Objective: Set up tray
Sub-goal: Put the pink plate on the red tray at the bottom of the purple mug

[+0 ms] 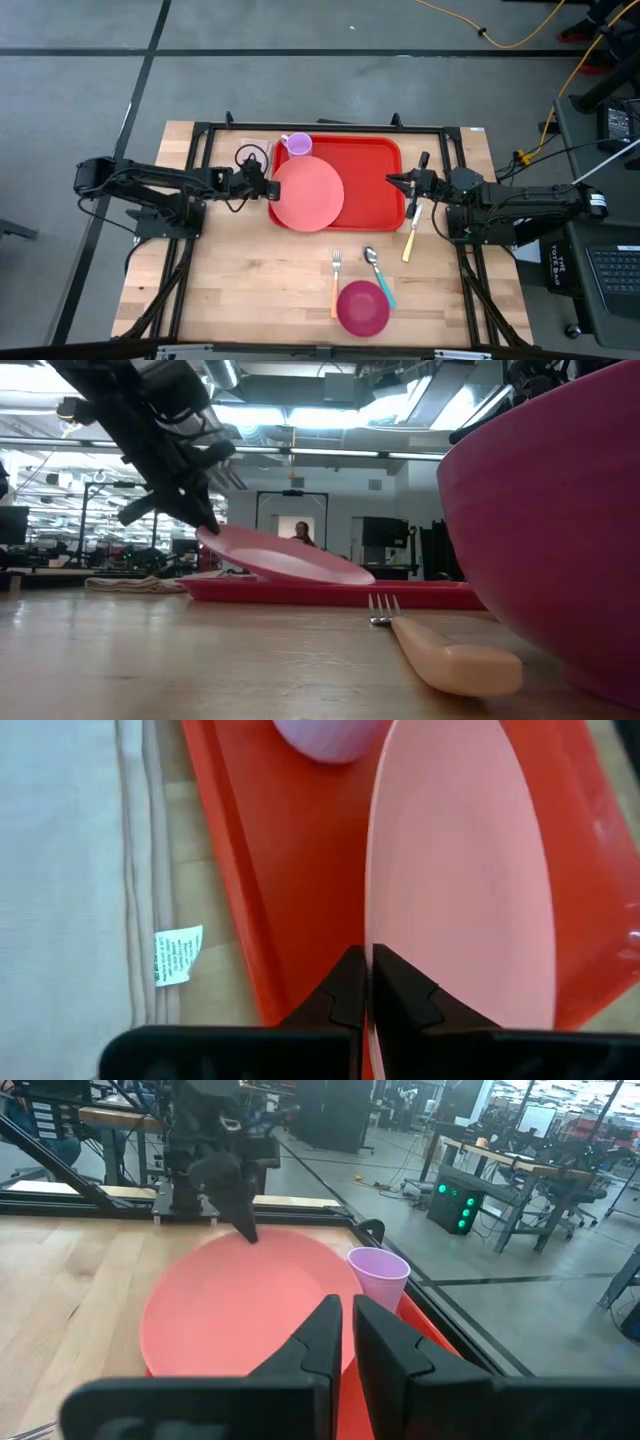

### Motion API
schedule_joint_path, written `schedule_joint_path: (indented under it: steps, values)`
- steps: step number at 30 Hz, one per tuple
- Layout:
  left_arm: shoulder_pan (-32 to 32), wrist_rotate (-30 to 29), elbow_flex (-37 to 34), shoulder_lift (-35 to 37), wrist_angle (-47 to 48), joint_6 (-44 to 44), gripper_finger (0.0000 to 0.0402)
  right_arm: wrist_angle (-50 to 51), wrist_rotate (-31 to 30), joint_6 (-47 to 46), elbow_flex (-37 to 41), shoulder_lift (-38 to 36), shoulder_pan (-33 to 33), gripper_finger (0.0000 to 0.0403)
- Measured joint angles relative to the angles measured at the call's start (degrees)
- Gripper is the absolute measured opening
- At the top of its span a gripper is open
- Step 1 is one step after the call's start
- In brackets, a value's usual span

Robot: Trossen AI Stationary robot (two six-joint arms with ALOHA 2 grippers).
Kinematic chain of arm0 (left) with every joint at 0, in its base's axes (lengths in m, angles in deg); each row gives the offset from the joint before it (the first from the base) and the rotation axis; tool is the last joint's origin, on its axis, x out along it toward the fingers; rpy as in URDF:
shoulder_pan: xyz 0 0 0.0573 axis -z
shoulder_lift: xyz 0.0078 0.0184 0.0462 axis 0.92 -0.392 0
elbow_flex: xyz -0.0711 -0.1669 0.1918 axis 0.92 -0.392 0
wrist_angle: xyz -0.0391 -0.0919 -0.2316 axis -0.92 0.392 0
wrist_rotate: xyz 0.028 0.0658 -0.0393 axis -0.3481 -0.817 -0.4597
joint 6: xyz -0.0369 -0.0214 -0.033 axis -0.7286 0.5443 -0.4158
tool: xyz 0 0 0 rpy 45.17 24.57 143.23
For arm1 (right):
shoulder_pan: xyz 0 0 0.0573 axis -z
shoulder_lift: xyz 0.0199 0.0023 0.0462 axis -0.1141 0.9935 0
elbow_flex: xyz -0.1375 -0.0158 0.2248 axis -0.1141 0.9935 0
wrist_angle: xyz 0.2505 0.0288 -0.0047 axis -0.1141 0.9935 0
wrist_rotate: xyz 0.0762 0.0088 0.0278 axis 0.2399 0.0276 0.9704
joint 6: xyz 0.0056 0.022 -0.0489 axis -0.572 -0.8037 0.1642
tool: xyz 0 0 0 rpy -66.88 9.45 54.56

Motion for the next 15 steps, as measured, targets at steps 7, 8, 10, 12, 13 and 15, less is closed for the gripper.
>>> schedule_joint_path:
  steps: [7,8,10,12,13,15]
  values:
    - [-2.43,2.90,0.07,-3.39,-4.73,3.89,0.0002,0.01,0.00,0.00,0.00,0.02,0.01,0.0036]
    - [-2.73,3.13,0.07,-3.44,-4.25,4.29,0.0002,0.00,0.00,0.00,0.00,0.01,-0.01,0.0036]
    - [-3.29,3.11,0.07,-3.44,-3.16,4.90,0.0003,0.02,0.00,0.00,0.00,0.00,0.01,0.0036]
    - [-3.90,3.10,0.04,-3.44,-1.94,5.09,0.0003,0.03,0.00,-0.01,0.00,0.02,0.01,0.0036]
    - [-4.17,3.06,0.04,-3.44,-1.68,5.51,0.0003,0.04,0.00,0.00,0.00,0.02,0.01,0.0036]
    - [-4.92,2.95,0.04,-3.44,-1.63,7.20,0.0003,0.04,0.00,-0.04,0.00,0.00,0.01,0.0036]
